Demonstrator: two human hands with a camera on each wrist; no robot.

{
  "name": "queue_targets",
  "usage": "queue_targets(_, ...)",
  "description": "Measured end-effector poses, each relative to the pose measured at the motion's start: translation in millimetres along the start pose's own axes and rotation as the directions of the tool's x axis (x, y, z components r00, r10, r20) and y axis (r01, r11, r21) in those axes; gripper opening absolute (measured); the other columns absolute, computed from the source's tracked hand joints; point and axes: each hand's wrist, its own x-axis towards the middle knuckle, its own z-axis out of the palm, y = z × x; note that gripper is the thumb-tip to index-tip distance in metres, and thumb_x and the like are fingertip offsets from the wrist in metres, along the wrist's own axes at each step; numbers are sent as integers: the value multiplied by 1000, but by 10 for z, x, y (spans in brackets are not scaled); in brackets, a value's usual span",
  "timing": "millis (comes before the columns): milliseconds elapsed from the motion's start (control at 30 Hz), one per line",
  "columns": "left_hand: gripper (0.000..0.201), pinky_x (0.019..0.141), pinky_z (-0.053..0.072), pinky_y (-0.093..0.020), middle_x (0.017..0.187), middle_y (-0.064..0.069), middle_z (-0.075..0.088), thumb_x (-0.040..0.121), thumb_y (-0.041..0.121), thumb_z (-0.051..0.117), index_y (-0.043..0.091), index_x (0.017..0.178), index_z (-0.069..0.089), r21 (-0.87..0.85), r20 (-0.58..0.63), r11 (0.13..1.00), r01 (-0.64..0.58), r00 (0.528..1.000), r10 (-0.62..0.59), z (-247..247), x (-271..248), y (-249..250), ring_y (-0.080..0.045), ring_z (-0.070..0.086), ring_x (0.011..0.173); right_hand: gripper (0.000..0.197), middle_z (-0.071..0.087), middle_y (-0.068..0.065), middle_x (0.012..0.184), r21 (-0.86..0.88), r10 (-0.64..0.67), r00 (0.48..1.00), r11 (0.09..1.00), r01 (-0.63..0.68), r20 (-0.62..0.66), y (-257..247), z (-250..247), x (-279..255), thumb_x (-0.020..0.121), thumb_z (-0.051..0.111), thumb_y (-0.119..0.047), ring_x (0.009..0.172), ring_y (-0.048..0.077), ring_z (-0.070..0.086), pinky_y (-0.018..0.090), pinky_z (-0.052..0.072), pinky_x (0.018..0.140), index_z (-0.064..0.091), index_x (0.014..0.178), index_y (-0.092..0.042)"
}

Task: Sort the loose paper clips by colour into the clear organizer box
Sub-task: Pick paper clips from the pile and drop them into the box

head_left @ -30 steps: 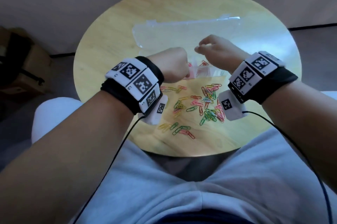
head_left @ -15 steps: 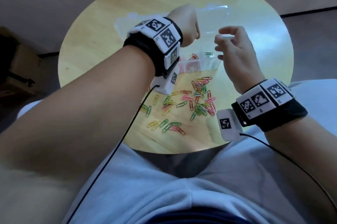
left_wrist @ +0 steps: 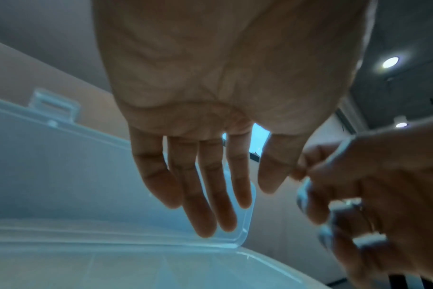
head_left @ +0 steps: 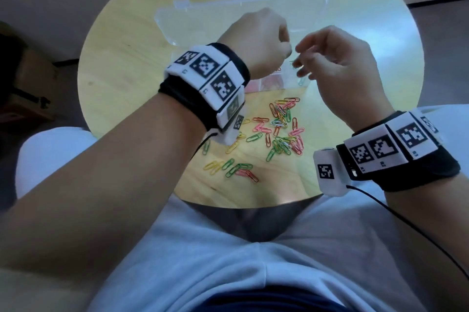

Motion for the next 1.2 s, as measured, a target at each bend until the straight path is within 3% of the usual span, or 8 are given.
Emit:
queue_targets(133, 14, 77, 50, -30, 86, 7, 67, 86, 29, 58, 26, 90, 71, -12, -12, 999, 35, 999, -35, -67, -450, -183, -16, 63, 85, 15, 70, -6, 74, -260, 115, 943, 965, -32, 311, -22, 83, -95, 88, 59, -19, 68, 15, 68, 28, 53, 63, 66, 87, -31)
queue_targets(267, 8, 68, 48, -29, 72, 12, 64, 84, 29, 61, 26, 82, 69, 22, 112, 987, 161, 980, -162, 155, -862, -543, -11, 61, 73, 11, 69, -7, 81, -474, 271, 846, 880, -25, 459, 74, 191, -168, 91, 62, -23, 70, 10, 64, 25, 51, 70, 70, 97, -22)
queue_targets(433, 6, 67, 50, -31, 72, 15, 62, 81, 31, 66, 30, 75, 64, 70, 232, 967, 244, 939, -254, 347, -928, -855, -10, 60, 68, 8, 68, -5, 83, -598, 296, 852, 801, 24, 431, 135, 286, -162, 87, 68, -24, 68, 1, 55, 5, 35, 57, 75, 91, -21)
queue_targets(567, 9, 63, 46, -27, 73, 15, 61, 81, 25, 69, 30, 77, 63, 24, 245, 970, 241, 940, -239, 357, -866, -954, -1, 53, 56, 5, 67, -10, 73, -657, 329, 850, 754, 26, 412, 166, 382, -181, 81, 74, -29, 73, 10, 63, 22, 48, 63, 75, 79, -25)
queue_targets(700, 14, 68, 46, -29, 76, 14, 62, 79, 21, 73, 31, 81, 63, 26, 272, 975, 222, 937, -221, 393, -881, -956, -6, 59, 73, 5, 68, -8, 74, -709, 350, 858, 705, 23, 375, 236, 437, -188, 76, 75, -31, 73, 15, 65, 33, 56, 69, 73, 73, -29)
queue_targets(833, 22, 87, 47, -34, 82, 13, 63, 79, 14, 72, 32, 81, 59, 42, 278, 977, 211, 936, -214, 435, -907, -908, -12, 59, 85, 9, 68, -8, 73, -729, 360, 866, 685, 8, 348, 248, 459, -173, 74, 78, -34, 72, 18, 65, 36, 57, 69, 71, 70, -30)
queue_targets(967, 24, 71, 43, -29, 90, 10, 67, 83, 16, 71, 30, 100, 60, 59, 256, 979, 197, 944, -206, 456, -911, -865, -13, 60, 89, 9, 68, -6, 75, -750, 386, 849, 661, 18, 361, 252, 494, -177, 73, 79, -37, 70, 18, 65, 37, 58, 68, 71, 69, -32)
queue_targets(1200, 31, 73, 48, -31, 94, 6, 66, 82, 9, 67, 27, 106, 60, 47, 241, 976, 212, 946, -217, 444, -880, -853, -15, 60, 91, 10, 67, -4, 76, -794, 452, 796, 606, 56, 402, 207, 513, -163, 74, 74, -34, 67, 19, 63, 32, 54, 65, 69, 70, -28)
